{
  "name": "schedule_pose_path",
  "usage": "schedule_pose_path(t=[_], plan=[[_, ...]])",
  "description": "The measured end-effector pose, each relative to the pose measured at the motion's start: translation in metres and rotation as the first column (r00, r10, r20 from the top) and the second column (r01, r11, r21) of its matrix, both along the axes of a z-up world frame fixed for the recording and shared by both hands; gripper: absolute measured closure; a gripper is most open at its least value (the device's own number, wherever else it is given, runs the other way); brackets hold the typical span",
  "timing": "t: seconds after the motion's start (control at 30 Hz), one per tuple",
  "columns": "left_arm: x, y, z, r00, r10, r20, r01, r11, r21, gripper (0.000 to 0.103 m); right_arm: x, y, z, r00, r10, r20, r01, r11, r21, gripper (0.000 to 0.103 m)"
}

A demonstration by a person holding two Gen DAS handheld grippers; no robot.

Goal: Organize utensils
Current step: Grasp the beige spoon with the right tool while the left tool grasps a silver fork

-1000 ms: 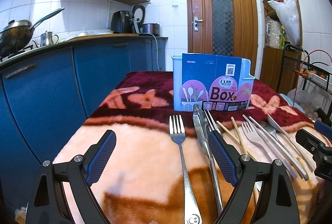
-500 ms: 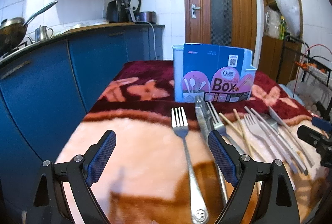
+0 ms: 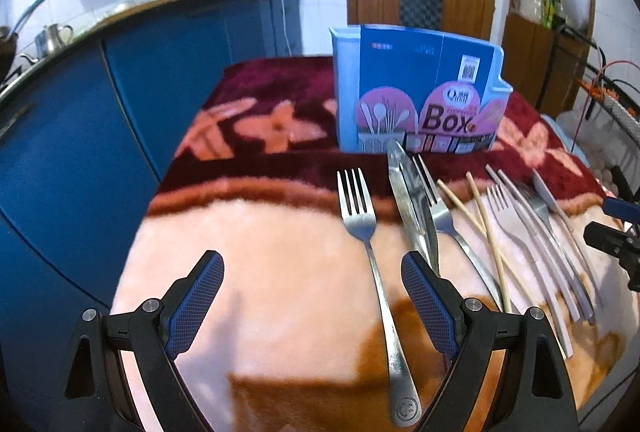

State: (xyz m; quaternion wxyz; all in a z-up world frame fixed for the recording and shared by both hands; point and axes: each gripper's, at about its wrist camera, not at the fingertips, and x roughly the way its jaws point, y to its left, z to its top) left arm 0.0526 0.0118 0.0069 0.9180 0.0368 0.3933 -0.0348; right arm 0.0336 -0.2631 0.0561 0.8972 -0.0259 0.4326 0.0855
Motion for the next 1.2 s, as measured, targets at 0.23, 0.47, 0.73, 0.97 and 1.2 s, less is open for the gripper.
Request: schedule_pose_path(t=[0.23,0.47,0.73,0.97,1.2], plan=[[0.017,-0.004,-0.007,0.990,-0.041,-0.138,0.041,0.999,-0.005,0.027,0.018,0.003,-0.009,0.990,0.028,-0.139,-0.035,0.998,-0.047,0.054],[0.041,-0.005,-0.014,0.950,-0.114,-0.290,0.085,0.990,-0.109,0.064,0.032,0.009,-0.011,0.972,0.071,-0.223,-0.087,0.994,-0.064,0.069],[0.065,-0.016,-0.016,0.903,-0.159,-0.400,0.121,0.986,-0.119,0.077,0.051,0.017,-0.014,0.946,0.097,-0.309,-0.120,0.991,-0.057,0.082],[0.087,-0.027,-0.018,0.874,-0.142,-0.465,0.117,0.990,-0.082,0.077,0.063,0.018,-0.020,0.929,0.101,-0.356,-0.118,0.993,-0.026,0.085],[0.086,-0.027,-0.018,0.894,-0.145,-0.424,0.100,0.987,-0.126,0.096,0.060,0.012,-0.020,0.943,0.092,-0.319,-0.095,0.995,0.007,0.094]])
